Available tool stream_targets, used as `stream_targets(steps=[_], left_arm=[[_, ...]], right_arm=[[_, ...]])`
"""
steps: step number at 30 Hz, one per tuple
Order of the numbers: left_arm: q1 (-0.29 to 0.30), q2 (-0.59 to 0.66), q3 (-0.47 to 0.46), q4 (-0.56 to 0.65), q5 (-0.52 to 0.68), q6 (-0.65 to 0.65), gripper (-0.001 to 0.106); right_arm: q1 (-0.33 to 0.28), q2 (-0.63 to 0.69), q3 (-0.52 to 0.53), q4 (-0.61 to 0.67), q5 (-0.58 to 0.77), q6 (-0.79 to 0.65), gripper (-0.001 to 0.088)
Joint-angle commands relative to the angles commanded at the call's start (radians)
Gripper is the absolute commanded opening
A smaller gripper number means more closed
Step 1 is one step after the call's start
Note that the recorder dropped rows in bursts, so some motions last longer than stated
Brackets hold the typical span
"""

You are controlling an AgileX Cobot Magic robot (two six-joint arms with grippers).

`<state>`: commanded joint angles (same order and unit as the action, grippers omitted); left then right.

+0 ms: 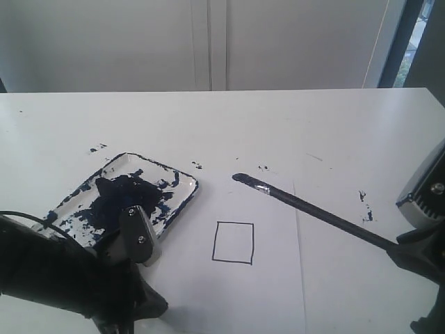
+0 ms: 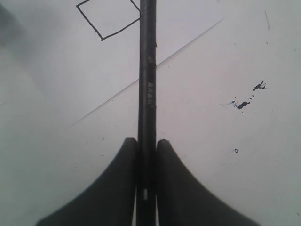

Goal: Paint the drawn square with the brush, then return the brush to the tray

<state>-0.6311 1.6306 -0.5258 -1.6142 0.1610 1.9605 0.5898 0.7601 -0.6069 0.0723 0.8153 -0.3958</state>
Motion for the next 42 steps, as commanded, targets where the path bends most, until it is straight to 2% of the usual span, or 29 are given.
stream_targets(steps=[5, 10, 15, 20, 22, 31, 35, 42], left_arm=[[0.0, 0.0, 0.0, 0.0, -0.124, 0.003, 0.0], [0.0, -0.002, 0.0, -0.005, -0.314, -0.079, 0.0], [0.0, -0.023, 0.006, -0.048, -0.335, -0.077, 0.0], [0.0, -0.067, 0.006, -0.13, -0.464, -0.038, 0.0], [0.0, -0.101, 0.006, -0.13, -0.446, 0.003, 0.0], [0.0, -0.256, 0.006, -0.13, -0.197, -0.013, 0.0], [0.0, -0.241, 0.002, -0.13, -0.03, 0.001, 0.0], [0.0, -0.121, -0.046, -0.13, -0.032, 0.03, 0.0]], right_arm=[[0.0, 0.0, 0.0, 0.0, 0.01, 0.0, 0.0], [0.0, 0.0, 0.0, 0.0, 0.01, 0.0, 0.0], [0.0, 0.0, 0.0, 0.0, 0.007, 0.0, 0.0], [0.0, 0.0, 0.0, 0.0, 0.007, 0.0, 0.0], [0.0, 0.0, 0.0, 0.0, 0.009, 0.002, 0.0], [0.0, 0.0, 0.0, 0.0, 0.014, 0.002, 0.0], [0.0, 0.0, 0.0, 0.0, 0.014, 0.002, 0.0], [0.0, 0.0, 0.0, 0.0, 0.014, 0.002, 0.0]])
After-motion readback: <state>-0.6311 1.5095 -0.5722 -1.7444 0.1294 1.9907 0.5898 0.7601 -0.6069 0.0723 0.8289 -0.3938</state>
